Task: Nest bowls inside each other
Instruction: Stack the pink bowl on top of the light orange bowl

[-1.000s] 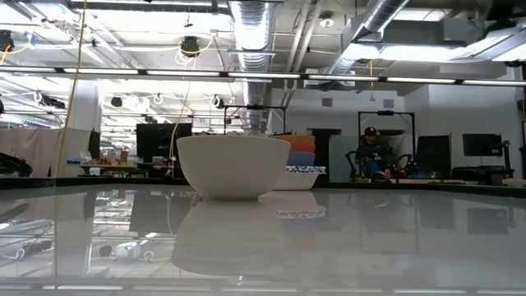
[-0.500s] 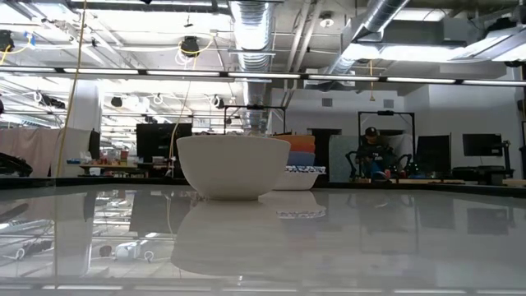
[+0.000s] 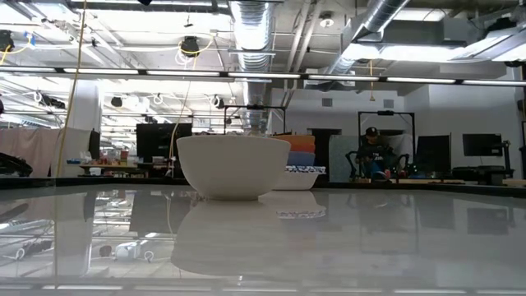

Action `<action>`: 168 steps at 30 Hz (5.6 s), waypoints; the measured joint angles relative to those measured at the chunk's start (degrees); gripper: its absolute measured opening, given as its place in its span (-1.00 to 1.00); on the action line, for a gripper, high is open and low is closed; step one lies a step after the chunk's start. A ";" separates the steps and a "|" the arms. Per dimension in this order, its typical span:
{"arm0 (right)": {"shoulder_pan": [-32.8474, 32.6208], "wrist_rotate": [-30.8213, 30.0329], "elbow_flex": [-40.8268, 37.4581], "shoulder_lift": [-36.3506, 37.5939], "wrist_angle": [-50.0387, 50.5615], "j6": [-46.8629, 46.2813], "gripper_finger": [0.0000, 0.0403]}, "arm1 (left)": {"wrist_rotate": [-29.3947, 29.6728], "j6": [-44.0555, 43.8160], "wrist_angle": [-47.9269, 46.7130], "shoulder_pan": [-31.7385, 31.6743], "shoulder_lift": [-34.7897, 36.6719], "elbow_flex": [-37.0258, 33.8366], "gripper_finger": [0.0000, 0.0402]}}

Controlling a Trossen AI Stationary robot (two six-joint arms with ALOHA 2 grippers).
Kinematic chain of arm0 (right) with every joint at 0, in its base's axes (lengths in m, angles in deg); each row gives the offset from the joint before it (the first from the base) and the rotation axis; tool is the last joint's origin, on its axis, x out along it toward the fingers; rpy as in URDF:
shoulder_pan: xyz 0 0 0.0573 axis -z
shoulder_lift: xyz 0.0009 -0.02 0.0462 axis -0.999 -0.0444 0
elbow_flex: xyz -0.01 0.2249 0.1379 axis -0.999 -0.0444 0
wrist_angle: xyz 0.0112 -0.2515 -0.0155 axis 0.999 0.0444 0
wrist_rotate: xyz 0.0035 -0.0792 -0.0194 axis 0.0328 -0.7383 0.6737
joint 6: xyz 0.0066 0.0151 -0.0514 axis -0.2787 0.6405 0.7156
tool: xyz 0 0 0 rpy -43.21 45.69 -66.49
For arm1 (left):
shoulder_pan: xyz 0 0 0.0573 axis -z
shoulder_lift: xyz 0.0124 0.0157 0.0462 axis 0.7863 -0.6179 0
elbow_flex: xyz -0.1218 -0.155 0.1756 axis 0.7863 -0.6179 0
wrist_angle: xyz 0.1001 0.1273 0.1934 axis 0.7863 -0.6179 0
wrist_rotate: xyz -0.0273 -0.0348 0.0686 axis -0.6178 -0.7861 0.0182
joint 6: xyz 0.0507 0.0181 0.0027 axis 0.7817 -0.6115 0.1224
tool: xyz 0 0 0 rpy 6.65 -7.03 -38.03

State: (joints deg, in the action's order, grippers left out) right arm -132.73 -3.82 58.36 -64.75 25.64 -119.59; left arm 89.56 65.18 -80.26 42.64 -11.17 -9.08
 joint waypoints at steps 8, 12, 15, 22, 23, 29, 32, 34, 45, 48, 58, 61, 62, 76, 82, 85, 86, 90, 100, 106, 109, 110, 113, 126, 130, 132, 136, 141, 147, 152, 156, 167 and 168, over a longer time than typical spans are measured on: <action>0.02 -0.02 0.00 -4.28 0.06 4.20 -0.14 | 0.00 0.00 0.02 -0.01 0.00 0.00 0.12; 0.04 0.58 -0.02 -6.39 0.07 5.99 -0.25 | 0.00 0.00 0.02 -0.01 0.00 0.00 0.12; 0.02 0.63 -0.09 -7.60 0.07 6.47 -0.49 | 0.02 -0.01 0.03 0.00 0.00 0.00 0.12; 1.86 1.03 -0.02 -7.24 0.49 7.46 -0.93 | 0.13 0.00 0.04 0.00 0.00 0.00 0.12; 2.48 0.78 -0.10 -6.89 0.57 7.91 -0.93 | 0.16 0.00 0.04 -0.01 0.00 0.00 0.12; 8.82 -0.11 -4.29 -1.60 1.43 8.65 -0.97 | 0.26 0.00 -0.25 0.00 0.00 0.00 0.12; 13.76 -1.20 -7.21 3.39 1.90 9.49 -0.97 | 1.10 -0.03 -1.19 0.01 0.00 0.00 0.12; 17.75 -2.52 -8.94 6.72 2.80 10.73 -0.98 | 2.87 -0.20 -2.12 0.01 0.00 0.00 0.12; 50.38 -8.11 -9.93 20.28 4.67 4.39 -0.98 | 8.02 -2.10 -3.82 0.01 0.00 0.00 0.12; 58.94 -8.11 -8.59 21.95 1.77 7.67 -0.98 | 8.04 -2.14 -3.84 -0.01 0.00 0.00 0.12; 75.15 -5.56 4.59 19.93 -0.33 20.41 -0.98 | 9.37 -2.82 -3.96 -0.01 0.00 0.00 0.12; 78.56 -1.95 8.97 17.22 -0.39 23.62 -0.98 | 9.40 -2.84 -4.00 0.00 0.00 0.00 0.12; 79.55 -1.29 10.43 16.03 -0.33 24.49 -0.98 | 9.42 -2.84 -4.00 -0.01 0.00 0.00 0.12; 86.19 11.01 27.14 -0.10 0.70 32.79 -0.98 | 9.31 -3.69 -6.06 -0.01 -0.02 0.00 0.12; 87.12 13.44 29.24 -4.55 0.71 33.23 -0.98 | 9.29 -3.69 -6.08 -0.01 -0.02 0.00 0.12; 87.10 13.84 29.24 -6.25 0.80 33.43 -0.98 | 9.29 -3.69 -6.08 -0.01 -0.02 0.00 0.12; 87.10 14.41 29.24 -6.65 0.93 33.92 -0.98 | 9.29 -3.69 -6.08 -0.01 -0.02 0.00 0.12; 87.08 15.10 29.27 -8.16 1.02 34.20 -0.98 | 9.27 -3.69 -6.05 -0.01 -0.02 0.00 0.12; 88.72 11.72 29.31 -8.13 0.71 34.22 -0.98 | 9.27 -3.69 -6.03 -0.01 -0.02 0.00 0.12; 88.95 11.07 29.30 -9.74 1.24 34.11 -0.98 | 8.70 -4.09 -6.05 -0.01 -0.03 0.00 0.12; 88.76 11.18 29.29 -11.35 1.03 34.12 -0.98 | 8.56 -4.17 -6.19 -0.01 -0.39 0.04 0.12; 88.64 11.18 29.29 -11.91 0.95 34.11 -0.98 | 8.43 -4.44 -6.51 0.01 -0.43 0.04 0.12; 88.38 11.68 29.29 -12.74 0.11 33.90 -0.98 | 7.91 -4.92 -6.72 0.01 -0.66 0.07 0.12; 88.01 10.38 29.33 -13.75 0.82 34.13 -0.98 | 7.63 -6.16 -8.07 0.01 -0.74 0.07 0.12; 87.63 8.72 29.29 -14.57 1.73 34.13 -0.98 | 7.59 -6.27 -8.09 -0.01 -0.74 0.07 0.12; 87.70 8.80 29.29 -14.80 2.30 34.42 -0.98 | 7.58 -6.36 -8.09 0.01 -0.74 0.07 0.12; 87.25 8.63 29.29 -15.64 1.68 34.49 -0.98 | 7.54 -6.71 -8.09 0.01 -0.74 0.07 0.12; 87.30 6.56 29.29 -15.67 1.57 34.54 -0.98 | 7.54 -6.74 -8.09 0.01 -0.74 0.04 0.12; 87.30 5.68 29.29 -15.69 2.44 34.57 -0.94 | 7.52 -7.61 -8.09 0.00 -0.74 0.04 0.12; 87.25 5.62 29.29 -15.69 0.88 35.01 -0.89 | 7.52 -7.74 -8.09 0.01 -0.74 0.04 0.12; 87.27 5.48 29.29 -15.69 0.90 34.76 -0.75 | 7.52 -7.77 -8.09 0.00 -0.74 0.04 0.12; 87.14 5.07 29.29 -15.67 0.90 35.88 -0.18 | 7.50 -7.76 -8.95 0.01 -0.74 0.04 0.12; 87.14 5.11 29.29 -15.67 0.91 35.92 -0.15 | 7.49 -7.76 -9.50 0.00 -0.74 0.04 0.12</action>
State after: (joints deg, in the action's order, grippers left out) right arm -45.59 1.29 87.65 -80.42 26.55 -83.68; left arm 97.05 57.42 -89.76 42.64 -11.91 -9.04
